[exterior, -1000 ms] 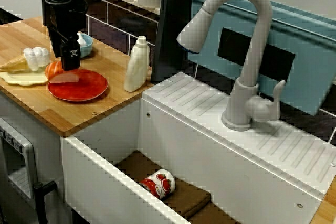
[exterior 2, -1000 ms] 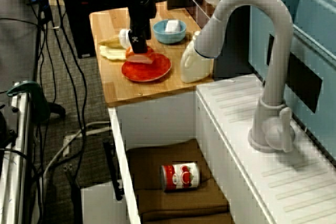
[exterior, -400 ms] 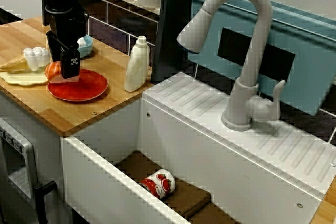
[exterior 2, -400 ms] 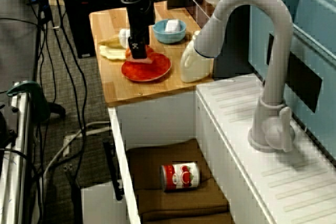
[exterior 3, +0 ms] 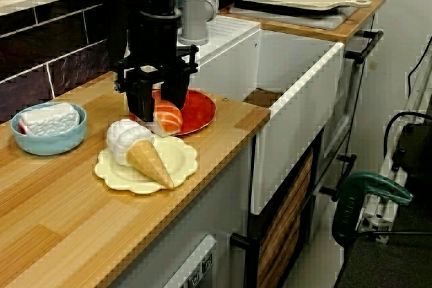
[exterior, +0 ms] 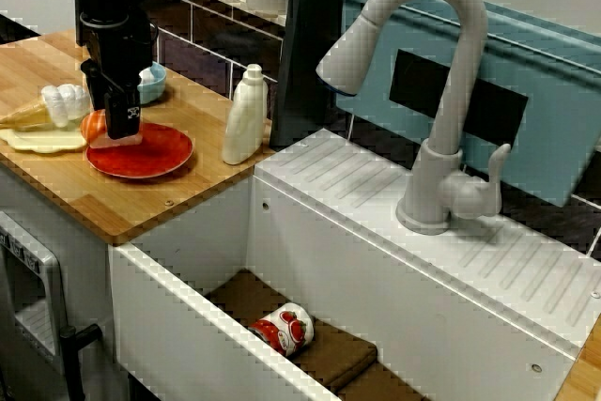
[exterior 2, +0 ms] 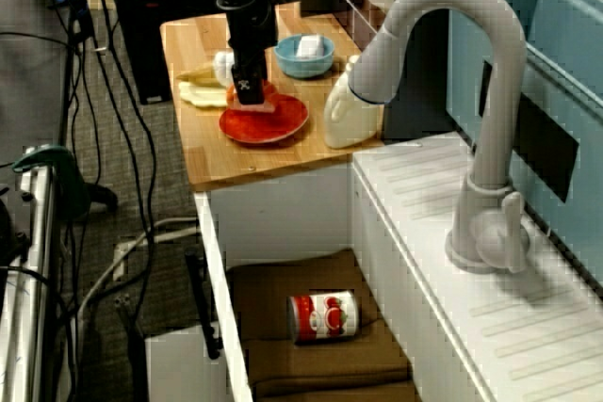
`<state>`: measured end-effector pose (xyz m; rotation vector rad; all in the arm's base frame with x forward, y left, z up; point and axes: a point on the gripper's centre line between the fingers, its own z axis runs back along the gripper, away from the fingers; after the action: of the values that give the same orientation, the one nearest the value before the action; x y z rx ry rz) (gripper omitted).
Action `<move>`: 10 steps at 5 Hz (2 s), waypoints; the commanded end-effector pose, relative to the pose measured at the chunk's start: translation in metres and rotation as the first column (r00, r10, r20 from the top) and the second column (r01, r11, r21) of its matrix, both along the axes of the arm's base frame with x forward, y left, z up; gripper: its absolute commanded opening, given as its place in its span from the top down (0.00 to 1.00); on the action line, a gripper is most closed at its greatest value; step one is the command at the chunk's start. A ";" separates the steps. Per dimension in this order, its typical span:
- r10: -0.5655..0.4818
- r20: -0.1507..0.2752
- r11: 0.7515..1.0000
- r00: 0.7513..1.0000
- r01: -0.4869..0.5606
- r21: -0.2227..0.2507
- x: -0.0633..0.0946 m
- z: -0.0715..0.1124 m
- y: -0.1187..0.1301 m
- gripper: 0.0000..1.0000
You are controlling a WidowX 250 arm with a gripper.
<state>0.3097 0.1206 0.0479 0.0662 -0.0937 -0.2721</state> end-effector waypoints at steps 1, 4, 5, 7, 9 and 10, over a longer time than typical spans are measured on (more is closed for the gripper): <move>0.007 0.024 1.000 1.000 -0.007 -0.008 0.006 0.024 0.007 1.00; 0.008 -0.006 0.997 1.000 -0.008 -0.071 0.011 0.044 -0.008 1.00; 0.050 -0.001 0.996 0.999 -0.050 -0.070 0.016 0.049 -0.024 1.00; 0.090 0.004 0.994 0.996 -0.089 -0.064 0.035 0.043 -0.041 1.00; 0.086 0.006 0.996 0.996 -0.086 -0.015 0.043 0.023 -0.046 1.00; 0.091 0.004 0.996 0.996 -0.091 -0.019 0.038 0.022 -0.041 1.00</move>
<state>0.3424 0.0734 0.0559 0.0386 -0.0606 -0.1836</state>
